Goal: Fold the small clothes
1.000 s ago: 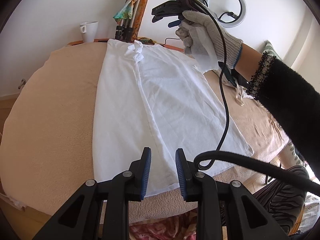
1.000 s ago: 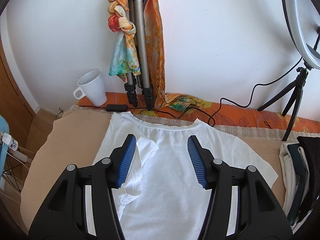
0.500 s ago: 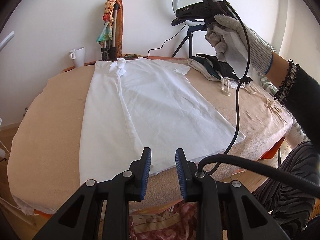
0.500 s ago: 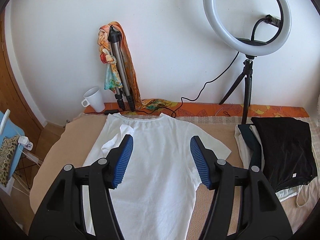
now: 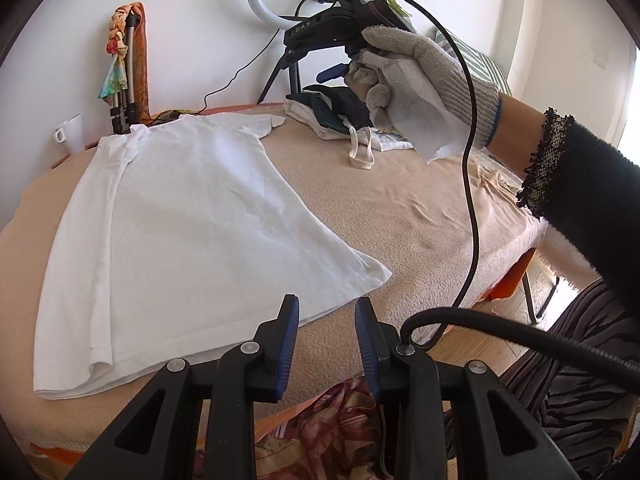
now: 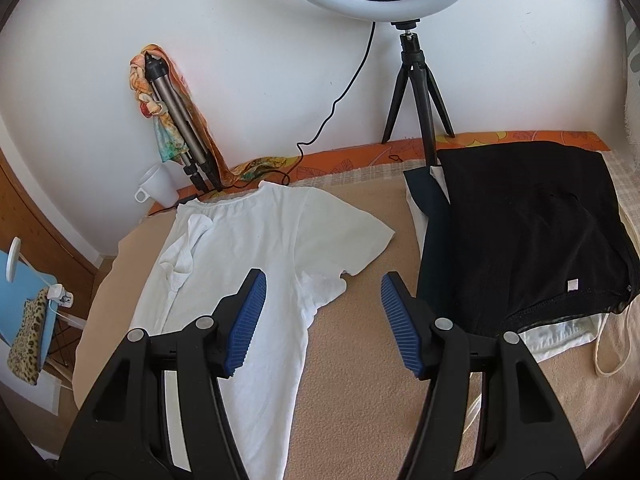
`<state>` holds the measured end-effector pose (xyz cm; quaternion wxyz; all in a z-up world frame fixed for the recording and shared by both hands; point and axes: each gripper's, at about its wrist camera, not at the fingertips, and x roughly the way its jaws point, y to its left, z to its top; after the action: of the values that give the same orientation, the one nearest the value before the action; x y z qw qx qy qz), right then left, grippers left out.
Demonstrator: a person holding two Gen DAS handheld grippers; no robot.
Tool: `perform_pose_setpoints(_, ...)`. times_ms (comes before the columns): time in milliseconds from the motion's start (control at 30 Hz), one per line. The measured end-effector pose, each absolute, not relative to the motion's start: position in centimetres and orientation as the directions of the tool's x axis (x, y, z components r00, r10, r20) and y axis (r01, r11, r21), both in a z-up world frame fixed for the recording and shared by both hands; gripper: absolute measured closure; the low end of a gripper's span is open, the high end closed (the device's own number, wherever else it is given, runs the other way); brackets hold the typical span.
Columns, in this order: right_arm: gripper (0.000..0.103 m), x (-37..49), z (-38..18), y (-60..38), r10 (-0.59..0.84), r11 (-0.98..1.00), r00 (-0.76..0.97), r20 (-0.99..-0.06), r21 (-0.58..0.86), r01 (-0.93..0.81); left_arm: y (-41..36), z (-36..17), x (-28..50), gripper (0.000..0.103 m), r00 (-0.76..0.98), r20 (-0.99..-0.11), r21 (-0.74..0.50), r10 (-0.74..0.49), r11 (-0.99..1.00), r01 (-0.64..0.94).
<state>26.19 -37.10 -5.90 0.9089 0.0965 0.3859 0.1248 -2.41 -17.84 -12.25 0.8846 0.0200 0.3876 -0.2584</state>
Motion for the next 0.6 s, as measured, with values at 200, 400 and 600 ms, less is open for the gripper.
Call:
perform_pose_setpoints(200, 0.040, 27.4, -8.3, -38.7, 0.348, 0.932, 0.627, -0.697, 0.328, -0.152, -23.0, -13.6, -0.6, 0.068, 0.528, -0.718, -0.144, -0.453, 0.839, 0.524)
perform_pose_setpoints(400, 0.040, 29.3, -10.1, -38.5, 0.414, 0.904, 0.581, -0.701, 0.390, -0.173, -24.5, -14.8, 0.7, 0.068, 0.523, -0.740, -0.120, -0.424, 0.848, 0.517)
perform_pose_setpoints(600, 0.040, 31.7, -13.0, -38.0, 0.468, 0.871, 0.525, -0.710, 0.473, -0.137, -24.5, -15.5, 1.4, 0.071, 0.527, -0.752, -0.095, -0.394, 0.858, 0.505)
